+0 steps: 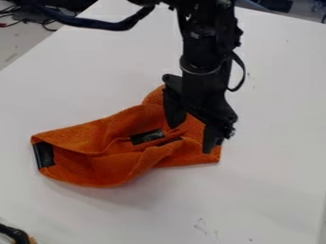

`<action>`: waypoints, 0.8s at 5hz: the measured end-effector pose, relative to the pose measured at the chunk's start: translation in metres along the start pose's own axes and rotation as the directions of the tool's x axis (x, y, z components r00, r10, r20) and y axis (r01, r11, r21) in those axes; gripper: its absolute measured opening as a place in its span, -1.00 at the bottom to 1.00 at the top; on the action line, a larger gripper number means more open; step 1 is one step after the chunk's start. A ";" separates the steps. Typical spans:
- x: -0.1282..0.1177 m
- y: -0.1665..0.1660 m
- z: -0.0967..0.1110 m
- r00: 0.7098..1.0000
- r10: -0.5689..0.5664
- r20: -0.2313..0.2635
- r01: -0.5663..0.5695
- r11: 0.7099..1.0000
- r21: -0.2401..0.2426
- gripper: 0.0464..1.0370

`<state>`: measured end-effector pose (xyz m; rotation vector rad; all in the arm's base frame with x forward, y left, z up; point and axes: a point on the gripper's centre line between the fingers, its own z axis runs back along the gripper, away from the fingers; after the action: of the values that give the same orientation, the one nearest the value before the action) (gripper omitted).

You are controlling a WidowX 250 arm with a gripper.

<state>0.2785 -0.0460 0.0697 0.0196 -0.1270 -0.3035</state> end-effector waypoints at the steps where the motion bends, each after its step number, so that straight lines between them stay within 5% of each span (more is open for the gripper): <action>1: -0.004 0.009 -0.013 0.999 0.027 0.026 -0.026 0.999 -0.035 0.94; 4: -0.010 0.029 -0.039 0.999 0.035 0.038 -0.033 0.998 -0.057 0.84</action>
<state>0.2829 -0.0160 0.0309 -0.0449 -0.1577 -0.2734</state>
